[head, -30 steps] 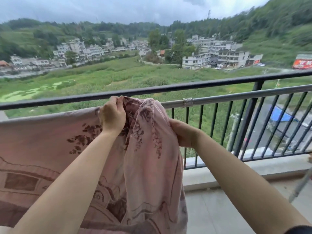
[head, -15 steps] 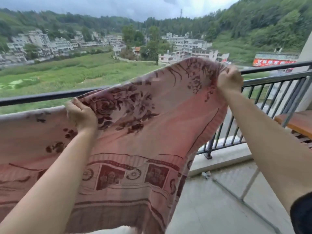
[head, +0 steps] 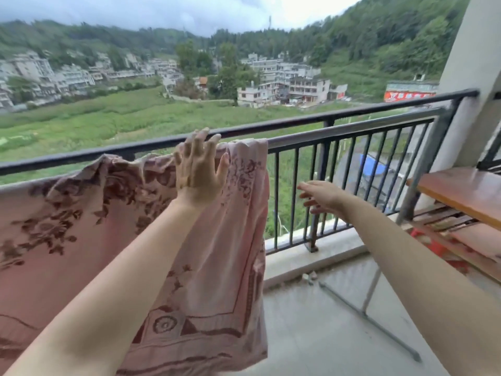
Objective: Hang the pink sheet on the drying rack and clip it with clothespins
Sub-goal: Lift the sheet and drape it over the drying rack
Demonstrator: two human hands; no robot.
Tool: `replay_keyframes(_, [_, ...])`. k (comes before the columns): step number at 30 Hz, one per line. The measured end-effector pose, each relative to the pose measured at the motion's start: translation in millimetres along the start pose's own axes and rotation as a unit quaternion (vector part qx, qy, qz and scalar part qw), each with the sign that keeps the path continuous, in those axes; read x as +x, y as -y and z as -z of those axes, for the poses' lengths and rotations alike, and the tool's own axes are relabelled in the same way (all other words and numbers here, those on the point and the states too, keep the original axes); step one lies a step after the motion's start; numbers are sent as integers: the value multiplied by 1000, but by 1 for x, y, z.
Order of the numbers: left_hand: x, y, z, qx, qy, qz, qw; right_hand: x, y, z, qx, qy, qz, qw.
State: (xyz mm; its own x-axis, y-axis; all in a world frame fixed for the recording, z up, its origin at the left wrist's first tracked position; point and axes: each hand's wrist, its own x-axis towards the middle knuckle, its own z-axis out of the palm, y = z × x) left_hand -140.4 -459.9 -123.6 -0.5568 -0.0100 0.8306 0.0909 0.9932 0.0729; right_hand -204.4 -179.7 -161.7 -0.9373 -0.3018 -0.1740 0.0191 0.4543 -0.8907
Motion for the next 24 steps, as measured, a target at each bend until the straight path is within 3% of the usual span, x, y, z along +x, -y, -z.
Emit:
replay_keyframes(3, [23, -29, -19, 8, 70, 19, 997, 5, -6, 1, -43, 30, 64, 997])
replay_keyframes(7, [48, -45, -36, 44, 157, 53, 985, 14, -10, -1, -21, 64, 107, 992])
replay_keyframes(14, [61, -46, -36, -34, 123, 56, 990, 29, -11, -30, 15, 128, 152, 980])
replay_keyframes(19, [71, -46, -16, -189, -17, 140, 972, 34, -7, -43, 175, 261, 123, 941])
replay_keyframes(22, [90, -42, 5, -231, -135, 169, 949, 35, 10, -43, 303, 342, 96, 884])
replay_keyframes(24, [103, -35, 20, -251, -225, 224, 914, 36, 25, -46, 374, 391, 76, 837])
